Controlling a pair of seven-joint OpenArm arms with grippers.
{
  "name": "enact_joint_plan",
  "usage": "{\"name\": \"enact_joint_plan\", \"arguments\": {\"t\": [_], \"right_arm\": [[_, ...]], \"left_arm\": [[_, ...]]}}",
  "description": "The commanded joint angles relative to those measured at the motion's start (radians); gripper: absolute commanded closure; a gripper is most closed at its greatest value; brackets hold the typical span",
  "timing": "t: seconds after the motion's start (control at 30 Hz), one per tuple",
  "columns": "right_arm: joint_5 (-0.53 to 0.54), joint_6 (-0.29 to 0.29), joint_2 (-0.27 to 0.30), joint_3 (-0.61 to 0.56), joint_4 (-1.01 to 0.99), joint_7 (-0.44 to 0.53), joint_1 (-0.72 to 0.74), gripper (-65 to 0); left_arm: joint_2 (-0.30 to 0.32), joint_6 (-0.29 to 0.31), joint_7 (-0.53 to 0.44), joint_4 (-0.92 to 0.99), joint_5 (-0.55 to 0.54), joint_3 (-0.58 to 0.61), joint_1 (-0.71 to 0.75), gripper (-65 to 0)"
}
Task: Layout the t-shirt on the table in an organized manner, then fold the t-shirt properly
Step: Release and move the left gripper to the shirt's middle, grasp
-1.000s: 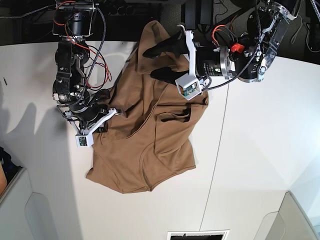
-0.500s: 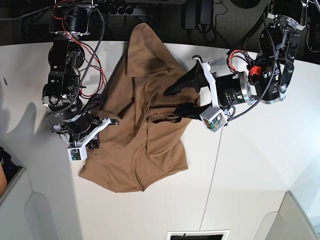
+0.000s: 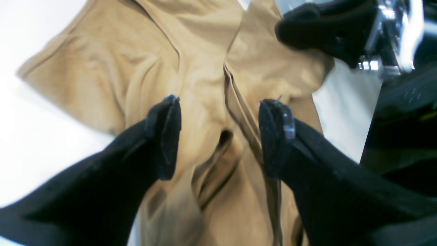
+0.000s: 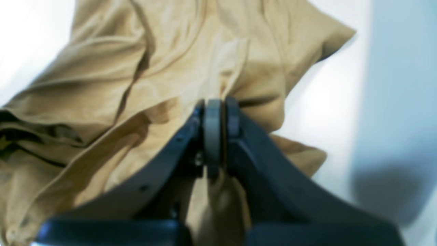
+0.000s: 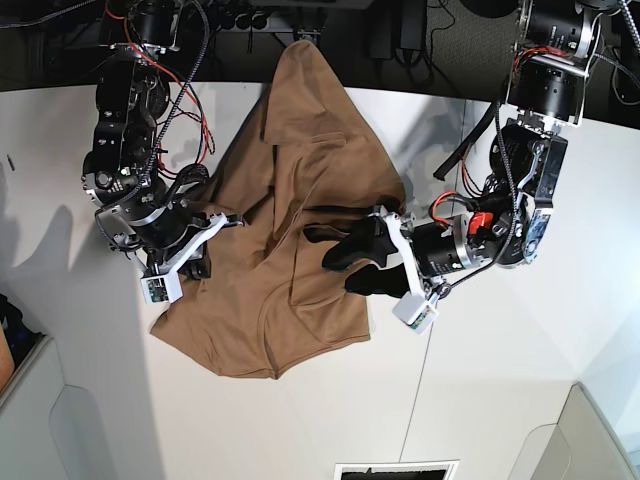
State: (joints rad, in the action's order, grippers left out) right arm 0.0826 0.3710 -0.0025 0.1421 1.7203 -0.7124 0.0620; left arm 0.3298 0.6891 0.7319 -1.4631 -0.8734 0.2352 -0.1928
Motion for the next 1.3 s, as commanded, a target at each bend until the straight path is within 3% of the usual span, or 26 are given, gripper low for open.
{"name": "enact_joint_plan", "arguments": {"t": [0.0, 0.07, 0.13, 0.37, 0.57, 0.63, 0.77, 1.13, 1.27], "right_arm": [[0.012, 0.002, 0.002, 0.000, 0.019, 0.024, 0.014, -10.4], [0.011, -0.001, 0.003, 0.000, 0.019, 0.023, 0.011, -18.1], [0.012, 0.000, 0.003, 0.000, 0.018, 0.024, 0.010, -20.9], [0.012, -0.001, 0.002, 0.000, 0.018, 0.087, 0.011, -21.1], [0.011, -0.001, 0.002, 0.000, 0.007, 0.084, 0.012, -21.0], [0.011, -0.001, 0.002, 0.000, -0.006, 0.084, 0.012, -17.0], [0.011, -0.001, 0.002, 0.000, -0.031, 0.084, 0.012, 0.0], [0.032, 0.004, 0.002, 0.000, 0.001, 0.082, 0.011, 0.0], [0.087, 0.047, 0.003, 0.000, 0.088, 0.042, 0.007, 0.0]], "left_arm": [[-0.006, 0.009, -0.025, 0.006, -0.023, -0.002, -0.033, -39.0], [-0.022, 0.009, -0.025, 0.036, -0.023, 0.000, -0.049, -39.0], [-0.030, 0.009, -0.025, 0.046, -0.023, 0.000, -0.054, -39.0], [-0.031, 0.009, -0.009, 0.046, -0.023, 0.000, -0.053, -39.0], [-0.031, 0.009, -0.001, 0.046, -0.023, 0.000, -0.053, -39.0], [-0.031, 0.009, -0.001, 0.046, -0.023, 0.000, -0.053, -39.0], [-0.031, 0.009, 0.002, 0.046, -0.023, 0.000, -0.053, -39.0], [-0.030, 0.009, 0.005, 0.047, 0.037, 0.000, -0.053, -39.0], [-0.031, 0.009, -0.005, 0.068, 0.045, 0.000, -0.054, -39.0]]}}
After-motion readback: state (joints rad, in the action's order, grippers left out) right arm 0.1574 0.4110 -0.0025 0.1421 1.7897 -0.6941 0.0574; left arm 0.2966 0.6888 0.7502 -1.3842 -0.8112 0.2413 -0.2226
